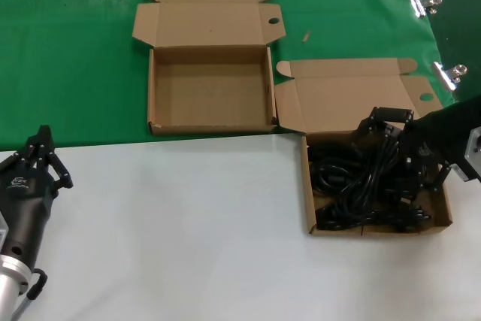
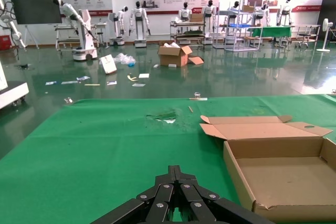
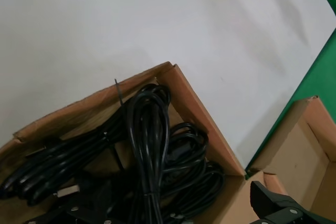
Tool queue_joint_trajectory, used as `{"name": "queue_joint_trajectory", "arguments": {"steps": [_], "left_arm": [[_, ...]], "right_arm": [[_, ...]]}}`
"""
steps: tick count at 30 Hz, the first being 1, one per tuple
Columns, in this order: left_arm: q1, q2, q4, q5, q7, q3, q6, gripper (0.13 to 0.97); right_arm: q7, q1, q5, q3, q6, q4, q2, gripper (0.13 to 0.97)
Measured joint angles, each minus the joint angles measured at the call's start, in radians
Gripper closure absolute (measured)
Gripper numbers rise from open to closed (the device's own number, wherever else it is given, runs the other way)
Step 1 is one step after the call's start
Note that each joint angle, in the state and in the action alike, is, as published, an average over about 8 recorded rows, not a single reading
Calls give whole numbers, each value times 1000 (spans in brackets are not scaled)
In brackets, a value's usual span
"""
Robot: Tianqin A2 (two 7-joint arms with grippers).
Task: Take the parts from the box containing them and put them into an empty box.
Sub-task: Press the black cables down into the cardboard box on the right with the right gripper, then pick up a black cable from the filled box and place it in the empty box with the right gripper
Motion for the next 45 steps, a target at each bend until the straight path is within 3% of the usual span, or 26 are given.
{"name": "queue_joint_trajectory", "arguments": {"steps": [4, 12, 16, 25, 33, 45], "left_arm": [[0, 0, 0, 0, 0, 0, 0, 957], [0, 0, 0, 0, 0, 0, 0, 957], [0, 0, 0, 0, 0, 0, 0, 957], [0, 0, 0, 0, 0, 0, 0, 957], [0, 0, 0, 0, 0, 0, 0, 957], [0, 0, 0, 0, 0, 0, 0, 957]], "right_arm": [[-4, -5, -2, 5, -1, -3, 1, 129], [3, -26, 0, 19, -4, 17, 12, 292], [12, -35, 0, 23, -6, 23, 20, 292], [51, -63, 6, 34, -23, 60, 39, 472], [67, -82, 12, 41, -34, 85, 54, 688], [81, -138, 25, 49, -49, 150, 87, 864]]}}
